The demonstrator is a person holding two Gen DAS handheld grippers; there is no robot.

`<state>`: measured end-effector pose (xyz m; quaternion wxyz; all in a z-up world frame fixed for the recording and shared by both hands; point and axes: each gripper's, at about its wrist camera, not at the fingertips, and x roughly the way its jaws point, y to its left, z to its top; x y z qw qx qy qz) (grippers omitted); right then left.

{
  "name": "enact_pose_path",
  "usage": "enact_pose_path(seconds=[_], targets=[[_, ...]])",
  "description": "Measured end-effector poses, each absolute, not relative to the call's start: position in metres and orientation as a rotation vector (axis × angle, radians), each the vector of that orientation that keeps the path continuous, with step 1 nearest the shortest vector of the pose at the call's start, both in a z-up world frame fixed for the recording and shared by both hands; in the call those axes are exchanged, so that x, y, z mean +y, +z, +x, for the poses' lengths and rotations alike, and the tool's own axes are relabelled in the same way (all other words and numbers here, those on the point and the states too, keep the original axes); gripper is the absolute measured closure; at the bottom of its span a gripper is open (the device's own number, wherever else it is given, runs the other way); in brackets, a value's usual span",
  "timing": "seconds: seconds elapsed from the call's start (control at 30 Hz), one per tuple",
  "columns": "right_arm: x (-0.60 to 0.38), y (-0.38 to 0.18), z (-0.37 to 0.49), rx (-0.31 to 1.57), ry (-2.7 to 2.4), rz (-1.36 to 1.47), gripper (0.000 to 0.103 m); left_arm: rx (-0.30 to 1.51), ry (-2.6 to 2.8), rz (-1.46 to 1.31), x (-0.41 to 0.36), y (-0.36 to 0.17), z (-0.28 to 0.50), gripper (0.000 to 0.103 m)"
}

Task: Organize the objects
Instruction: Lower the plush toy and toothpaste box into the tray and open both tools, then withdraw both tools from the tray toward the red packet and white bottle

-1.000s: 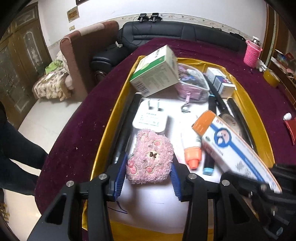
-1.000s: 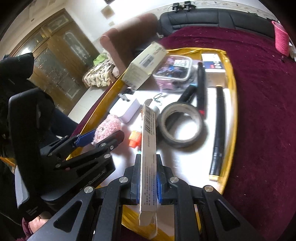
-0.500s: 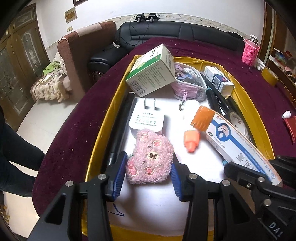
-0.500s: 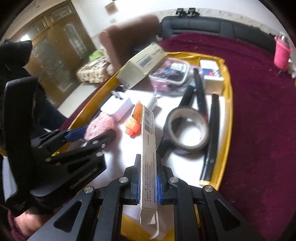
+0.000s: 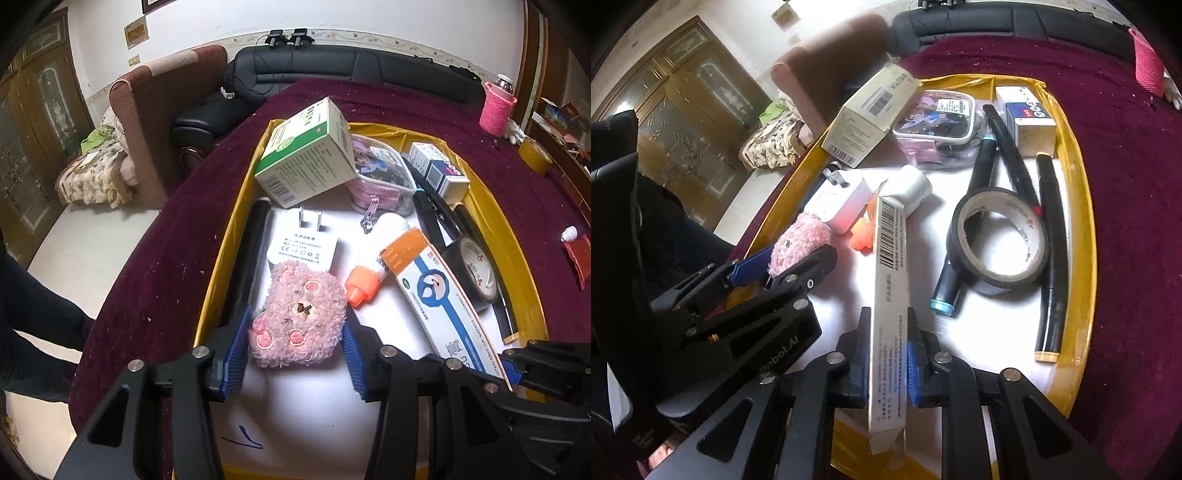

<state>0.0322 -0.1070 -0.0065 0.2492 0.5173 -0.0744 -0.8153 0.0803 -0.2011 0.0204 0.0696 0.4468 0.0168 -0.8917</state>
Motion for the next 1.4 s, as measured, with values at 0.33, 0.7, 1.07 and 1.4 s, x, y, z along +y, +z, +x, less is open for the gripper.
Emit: enact_pose_path(seconds=[0.33, 0.7, 1.07, 1.4], targets=[[-0.096, 0.007, 0.039, -0.177, -2.275, 1.315, 0.069, 0.174, -2.717, 1.314, -0.206, 0.031, 0.083, 0.04], [-0.118, 0.002, 0.051, -0.158, -2.156, 1.271, 0.062, 0.005, -2.739, 1.005, -0.191, 0.085, 0.113, 0.008], [-0.092, 0.025, 0.061, -0.199, -2.281, 1.178, 0.043, -0.084, -2.744, 0.954, -0.165, 0.101, 0.123, 0.006], [-0.037, 0.029, 0.065, -0.307, -2.353, 1.163, 0.037, -0.167, -2.758, 0.945, -0.127, 0.108, 0.13, 0.006]])
